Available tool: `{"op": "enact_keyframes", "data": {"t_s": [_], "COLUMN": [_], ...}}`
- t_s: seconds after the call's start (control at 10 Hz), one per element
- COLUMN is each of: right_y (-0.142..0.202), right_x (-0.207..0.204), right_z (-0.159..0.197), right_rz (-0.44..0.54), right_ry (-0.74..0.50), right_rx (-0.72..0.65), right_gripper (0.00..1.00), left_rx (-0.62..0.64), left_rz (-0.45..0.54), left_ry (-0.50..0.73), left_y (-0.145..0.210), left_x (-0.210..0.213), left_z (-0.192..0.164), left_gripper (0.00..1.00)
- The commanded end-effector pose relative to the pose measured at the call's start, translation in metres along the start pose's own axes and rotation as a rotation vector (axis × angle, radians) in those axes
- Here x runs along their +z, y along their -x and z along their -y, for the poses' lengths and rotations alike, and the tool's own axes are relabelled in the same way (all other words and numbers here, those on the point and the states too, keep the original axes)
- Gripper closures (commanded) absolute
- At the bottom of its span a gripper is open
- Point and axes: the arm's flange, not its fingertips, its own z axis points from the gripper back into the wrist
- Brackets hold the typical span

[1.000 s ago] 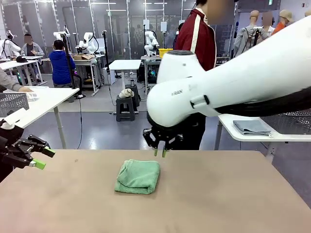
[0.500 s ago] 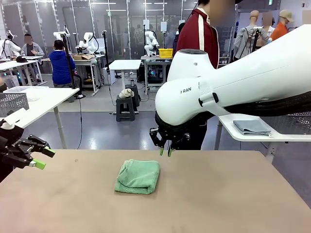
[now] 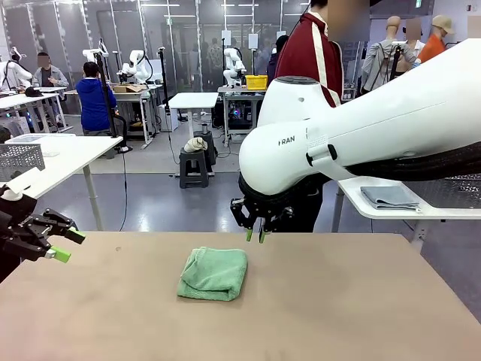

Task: Fold the towels and place them in the basket.
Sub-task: Place the folded Towel with hook on the right side of the table.

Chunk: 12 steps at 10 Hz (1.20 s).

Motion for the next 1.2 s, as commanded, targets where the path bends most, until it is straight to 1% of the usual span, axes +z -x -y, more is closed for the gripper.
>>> {"op": "enact_keyframes", "data": {"t_s": [0.0, 0.4, 0.5, 0.6, 0.7, 0.9, 1.0, 1.1], "right_y": [0.001, 0.001, 0.0, 0.0, 0.0, -0.005, -0.011, -0.017], "right_x": [0.0, 0.0, 0.0, -0.002, -0.011, -0.041, -0.058, -0.072], "right_z": [-0.003, -0.003, 0.0, 0.004, 0.006, 0.008, 0.01, 0.013], "right_rz": [0.007, 0.007, 0.0, 0.006, 0.016, 0.034, 0.027, 0.01], "right_ry": [0.009, 0.009, 0.0, -0.037, -0.056, -0.09, -0.101, -0.118], "right_rx": [-0.026, -0.026, 0.0, -0.03, -0.061, -0.101, -0.117, -0.135], "right_gripper": [0.73, 0.73, 0.73, 0.73, 0.73, 0.73, 0.61, 0.53], "left_rx": [0.001, 0.001, 0.001, 0.001, 0.001, 0.001, 0.001, 0.001], "left_rz": [0.015, 0.015, 0.015, 0.015, 0.015, 0.015, 0.015, 0.015], "left_ry": [-0.003, -0.003, -0.003, -0.003, -0.003, -0.003, -0.003, -0.003], "left_y": [-0.002, -0.002, -0.002, -0.002, -0.002, -0.002, -0.002, -0.002], "left_x": [0.001, 0.001, 0.001, 0.001, 0.001, 0.001, 0.001, 0.001], "left_z": [0.003, 0.003, 0.003, 0.003, 0.003, 0.003, 0.003, 0.003], "left_gripper": [0.27, 0.27, 0.27, 0.27, 0.27, 0.27, 0.27, 0.27]}}
